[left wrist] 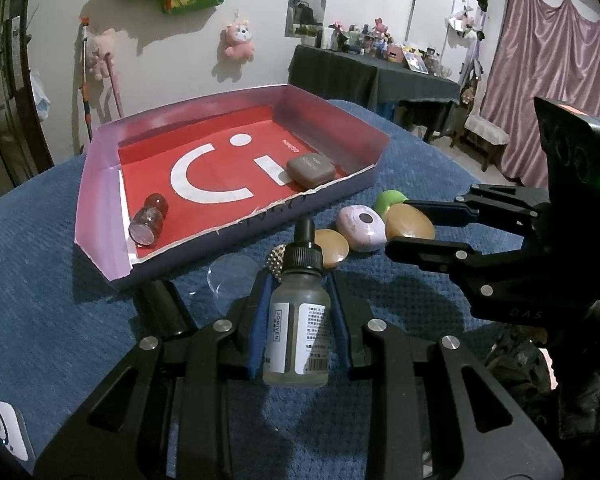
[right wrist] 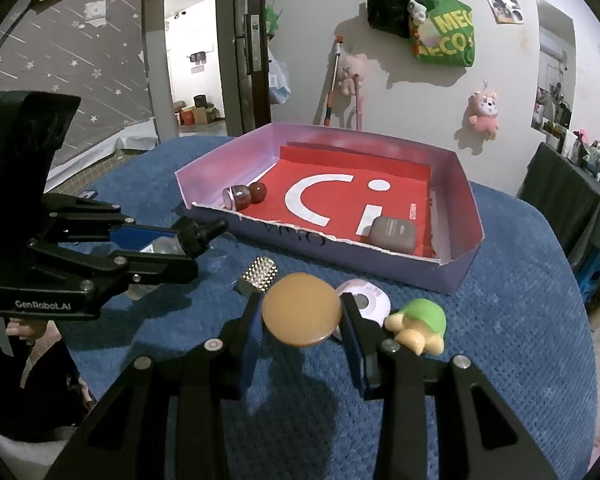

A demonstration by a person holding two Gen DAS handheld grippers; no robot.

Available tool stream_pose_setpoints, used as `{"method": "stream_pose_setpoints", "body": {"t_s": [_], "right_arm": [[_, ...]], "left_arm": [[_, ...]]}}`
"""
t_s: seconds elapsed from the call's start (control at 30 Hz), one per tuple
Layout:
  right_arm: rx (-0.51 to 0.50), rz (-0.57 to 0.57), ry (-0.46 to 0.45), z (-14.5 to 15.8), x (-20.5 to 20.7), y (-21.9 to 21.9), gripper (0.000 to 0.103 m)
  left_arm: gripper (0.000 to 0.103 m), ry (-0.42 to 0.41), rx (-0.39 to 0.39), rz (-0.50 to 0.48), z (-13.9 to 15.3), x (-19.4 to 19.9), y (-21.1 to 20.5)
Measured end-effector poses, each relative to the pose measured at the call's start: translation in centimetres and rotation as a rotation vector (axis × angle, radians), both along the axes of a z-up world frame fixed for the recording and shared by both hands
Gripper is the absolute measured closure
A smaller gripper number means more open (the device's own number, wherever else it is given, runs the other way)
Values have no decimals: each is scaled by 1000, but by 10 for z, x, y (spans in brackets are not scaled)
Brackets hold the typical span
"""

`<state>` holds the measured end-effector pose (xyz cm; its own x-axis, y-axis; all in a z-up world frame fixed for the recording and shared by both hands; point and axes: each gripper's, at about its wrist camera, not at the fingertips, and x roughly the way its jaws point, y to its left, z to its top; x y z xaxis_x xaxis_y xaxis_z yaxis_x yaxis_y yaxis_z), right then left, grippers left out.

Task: Organize rigid objects
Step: 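Carry the dropper bottle and orange sponge into the tray and release both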

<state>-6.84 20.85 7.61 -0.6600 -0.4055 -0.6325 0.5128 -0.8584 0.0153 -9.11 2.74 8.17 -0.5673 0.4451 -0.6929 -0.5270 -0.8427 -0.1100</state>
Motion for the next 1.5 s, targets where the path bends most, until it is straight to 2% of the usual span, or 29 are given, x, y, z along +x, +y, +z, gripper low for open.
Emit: {"method": "stream_pose_setpoints", "body": {"t_s": [0.23,0.5,0.73,1.0,1.27,1.5], "right_arm": [[-16,29,-5,11,-16,-4,63],[-14,73,-36,20,-65,-16,63],[64,128,-96,7,-120,-37,63],[116,160,-196,-17,-159,-49,63],[168,184,-261,-36,-174,-53,63],[195,183,-269,-38,-175,-53,63]], "left_arm": [[76,2,9,16,11,-15,-3],[76,-12,-8,41,19,-61,-6],[76,-75,-65,38,2,-109,-2],[77,-149,-129,13,-24,-148,6],[77,-215,-147,-11,-44,-163,9],[76,-214,-150,-16,-46,-163,9]]}}
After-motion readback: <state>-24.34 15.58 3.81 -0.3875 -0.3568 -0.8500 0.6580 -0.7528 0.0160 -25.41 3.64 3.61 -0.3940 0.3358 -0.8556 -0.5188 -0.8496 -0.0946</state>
